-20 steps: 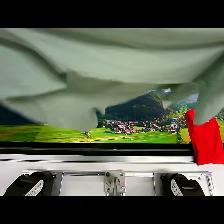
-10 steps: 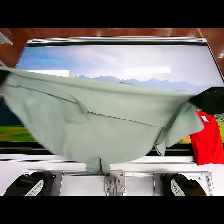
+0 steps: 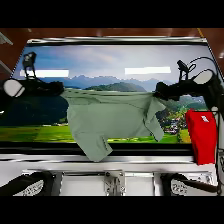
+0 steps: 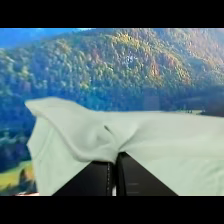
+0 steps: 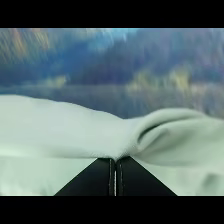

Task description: Fold the shirts.

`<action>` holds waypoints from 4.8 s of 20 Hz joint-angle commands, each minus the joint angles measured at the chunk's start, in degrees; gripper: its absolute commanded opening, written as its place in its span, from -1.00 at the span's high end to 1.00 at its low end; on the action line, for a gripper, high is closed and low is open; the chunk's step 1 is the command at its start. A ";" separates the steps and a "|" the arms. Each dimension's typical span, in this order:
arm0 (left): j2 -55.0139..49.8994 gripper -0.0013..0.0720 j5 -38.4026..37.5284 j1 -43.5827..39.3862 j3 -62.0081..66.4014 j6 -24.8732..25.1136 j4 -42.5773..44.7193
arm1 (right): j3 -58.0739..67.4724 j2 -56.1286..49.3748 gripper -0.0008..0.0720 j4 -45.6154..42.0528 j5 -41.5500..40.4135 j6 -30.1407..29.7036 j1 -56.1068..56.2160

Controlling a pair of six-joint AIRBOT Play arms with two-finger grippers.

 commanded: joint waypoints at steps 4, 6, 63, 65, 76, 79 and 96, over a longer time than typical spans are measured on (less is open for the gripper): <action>-13.68 -0.68 0.17 0.79 -0.26 -0.48 -8.85 | -0.46 -9.07 -0.95 9.20 -9.40 -5.27 2.73; -13.57 -0.83 -9.33 4.46 3.37 0.66 -8.28 | 2.78 -7.82 -0.95 8.79 -3.34 -6.51 0.66; 34.03 0.88 0.42 13.20 33.97 14.91 -17.73 | 14.53 48.59 0.82 3.10 -18.21 -12.94 -14.58; 35.76 0.88 0.37 13.20 38.64 12.24 -17.66 | 17.38 51.89 0.82 -4.42 -15.52 -6.82 -14.58; 38.53 0.88 -28.04 13.20 38.84 7.87 -4.22 | 18.93 56.02 0.82 -21.84 15.91 -0.61 -14.58; 38.51 0.88 -31.87 13.20 33.40 7.82 -3.65 | 18.80 49.44 0.82 -22.84 28.94 -0.63 -14.58; -8.09 0.88 11.54 13.07 2.86 12.96 -21.88 | 1.86 -2.89 0.82 -19.26 -30.77 7.78 -0.02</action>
